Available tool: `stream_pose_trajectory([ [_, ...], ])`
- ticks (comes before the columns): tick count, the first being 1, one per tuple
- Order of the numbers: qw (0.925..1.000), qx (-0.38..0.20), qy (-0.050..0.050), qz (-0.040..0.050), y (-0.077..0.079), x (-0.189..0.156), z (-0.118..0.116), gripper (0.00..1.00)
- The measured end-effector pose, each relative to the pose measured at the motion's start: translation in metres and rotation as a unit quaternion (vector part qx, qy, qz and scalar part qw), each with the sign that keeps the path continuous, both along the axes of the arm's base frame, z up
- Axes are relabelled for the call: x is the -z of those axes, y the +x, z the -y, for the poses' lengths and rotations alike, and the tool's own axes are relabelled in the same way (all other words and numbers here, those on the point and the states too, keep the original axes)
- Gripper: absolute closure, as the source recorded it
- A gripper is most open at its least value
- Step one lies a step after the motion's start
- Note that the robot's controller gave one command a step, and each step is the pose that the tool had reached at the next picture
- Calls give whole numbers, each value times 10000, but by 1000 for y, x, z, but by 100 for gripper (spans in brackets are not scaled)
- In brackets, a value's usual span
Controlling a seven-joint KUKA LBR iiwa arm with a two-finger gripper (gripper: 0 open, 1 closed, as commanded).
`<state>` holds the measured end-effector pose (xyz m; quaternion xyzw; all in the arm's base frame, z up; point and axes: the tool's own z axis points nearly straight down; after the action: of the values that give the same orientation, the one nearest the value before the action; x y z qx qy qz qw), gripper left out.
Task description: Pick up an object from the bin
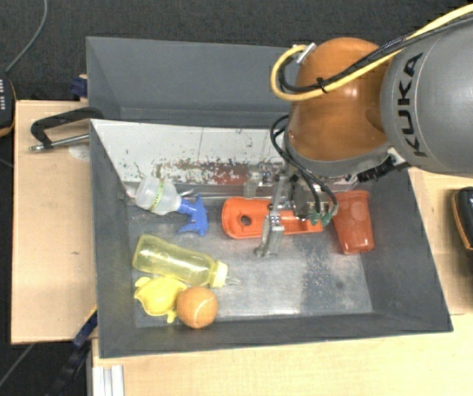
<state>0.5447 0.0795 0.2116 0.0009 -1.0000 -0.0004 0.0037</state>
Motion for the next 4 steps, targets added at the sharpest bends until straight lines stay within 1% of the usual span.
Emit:
stream_pose_trajectory([
  [1,10000,5,3,44,2,-4,0,0],
  [2,9993,376,6,45,26,68,29,0],
  [3,10000,-33,9,55,44,137,67,0],
  [4,9992,403,14,63,53,146,74,0],
])
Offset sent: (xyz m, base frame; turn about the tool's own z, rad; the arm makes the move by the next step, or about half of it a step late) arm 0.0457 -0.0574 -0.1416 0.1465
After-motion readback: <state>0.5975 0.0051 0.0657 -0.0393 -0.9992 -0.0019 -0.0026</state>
